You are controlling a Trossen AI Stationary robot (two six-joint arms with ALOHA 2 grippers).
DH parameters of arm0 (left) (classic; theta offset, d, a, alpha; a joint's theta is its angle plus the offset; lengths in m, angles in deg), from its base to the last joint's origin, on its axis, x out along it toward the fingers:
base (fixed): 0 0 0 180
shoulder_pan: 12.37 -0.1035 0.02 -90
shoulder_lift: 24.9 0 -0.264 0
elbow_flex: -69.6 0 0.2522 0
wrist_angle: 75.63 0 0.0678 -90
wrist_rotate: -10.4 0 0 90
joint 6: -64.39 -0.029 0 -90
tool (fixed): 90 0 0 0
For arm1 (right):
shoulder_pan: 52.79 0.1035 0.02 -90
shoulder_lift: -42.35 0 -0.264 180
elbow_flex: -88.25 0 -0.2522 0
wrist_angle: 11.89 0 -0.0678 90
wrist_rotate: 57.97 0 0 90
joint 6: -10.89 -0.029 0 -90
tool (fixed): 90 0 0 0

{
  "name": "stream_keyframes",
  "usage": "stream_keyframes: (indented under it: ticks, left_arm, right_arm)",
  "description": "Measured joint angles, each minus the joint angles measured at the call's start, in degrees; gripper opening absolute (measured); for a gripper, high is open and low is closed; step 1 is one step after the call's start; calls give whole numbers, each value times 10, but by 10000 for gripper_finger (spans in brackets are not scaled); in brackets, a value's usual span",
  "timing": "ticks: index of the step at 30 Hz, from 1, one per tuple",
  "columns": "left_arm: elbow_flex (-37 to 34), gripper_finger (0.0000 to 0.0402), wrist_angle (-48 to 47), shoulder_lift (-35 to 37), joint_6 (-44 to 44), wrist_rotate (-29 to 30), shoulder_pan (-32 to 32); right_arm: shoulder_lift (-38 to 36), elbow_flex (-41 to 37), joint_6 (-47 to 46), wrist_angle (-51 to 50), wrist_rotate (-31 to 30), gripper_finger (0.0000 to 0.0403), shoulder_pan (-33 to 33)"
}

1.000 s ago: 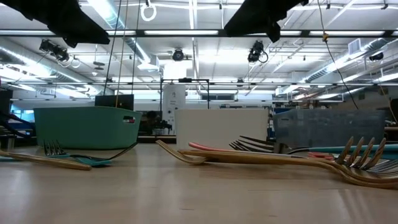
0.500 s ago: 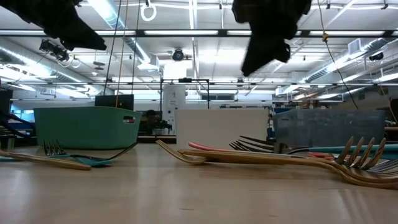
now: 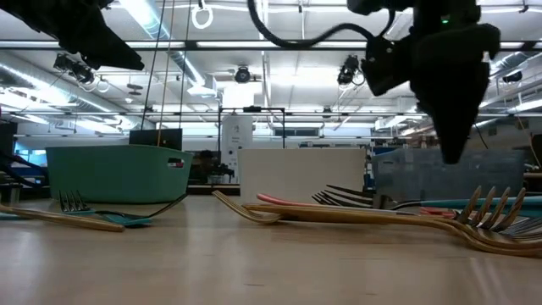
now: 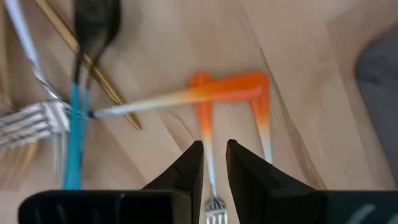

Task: Sort silverware by color (type)
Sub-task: Put the top right orange fork into the transparent black bin

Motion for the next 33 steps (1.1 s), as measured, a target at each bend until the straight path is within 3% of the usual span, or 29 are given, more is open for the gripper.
stream_keyframes:
  ticks: [16, 28, 33]
  left_arm:
    - [0, 142, 0, 0, -10, 0, 0]
    - [0, 142, 0, 0, -10, 0, 0]
    - [0, 142, 0, 0, -17, 0, 0]
  right_arm:
    - [-1, -78, 27, -16, 35, 77, 9]
    - [-1, -109, 1, -26, 132, 77, -53]
    - [-1, -109, 6, -35, 132, 77, -78]
